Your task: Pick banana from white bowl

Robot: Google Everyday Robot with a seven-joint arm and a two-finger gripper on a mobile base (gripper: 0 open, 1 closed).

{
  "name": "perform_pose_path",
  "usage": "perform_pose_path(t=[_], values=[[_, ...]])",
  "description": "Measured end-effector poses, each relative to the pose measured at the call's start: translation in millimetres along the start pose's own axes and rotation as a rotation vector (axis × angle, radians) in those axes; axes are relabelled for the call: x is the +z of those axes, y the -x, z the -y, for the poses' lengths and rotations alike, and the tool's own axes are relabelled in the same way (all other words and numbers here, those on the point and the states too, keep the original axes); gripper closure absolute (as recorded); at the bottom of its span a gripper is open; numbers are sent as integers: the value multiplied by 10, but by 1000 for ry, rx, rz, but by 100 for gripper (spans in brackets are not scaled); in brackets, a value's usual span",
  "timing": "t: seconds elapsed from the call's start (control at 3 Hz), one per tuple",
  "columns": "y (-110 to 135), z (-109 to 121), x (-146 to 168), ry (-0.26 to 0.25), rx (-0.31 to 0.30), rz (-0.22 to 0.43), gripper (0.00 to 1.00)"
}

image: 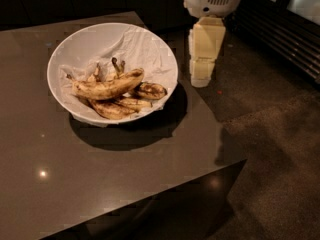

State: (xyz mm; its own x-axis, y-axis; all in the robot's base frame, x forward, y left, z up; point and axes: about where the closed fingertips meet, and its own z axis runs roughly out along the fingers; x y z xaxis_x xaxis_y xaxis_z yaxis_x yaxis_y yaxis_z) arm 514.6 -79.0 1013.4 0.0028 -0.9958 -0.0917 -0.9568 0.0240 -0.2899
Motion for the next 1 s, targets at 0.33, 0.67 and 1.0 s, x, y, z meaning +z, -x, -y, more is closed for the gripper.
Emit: perform_pose_path(t=[0.33, 0.67, 1.0], values=[[411, 280, 129, 26, -61, 65, 0], [565, 383, 118, -9, -78, 111, 0], [625, 379, 179, -29, -111, 90, 0]])
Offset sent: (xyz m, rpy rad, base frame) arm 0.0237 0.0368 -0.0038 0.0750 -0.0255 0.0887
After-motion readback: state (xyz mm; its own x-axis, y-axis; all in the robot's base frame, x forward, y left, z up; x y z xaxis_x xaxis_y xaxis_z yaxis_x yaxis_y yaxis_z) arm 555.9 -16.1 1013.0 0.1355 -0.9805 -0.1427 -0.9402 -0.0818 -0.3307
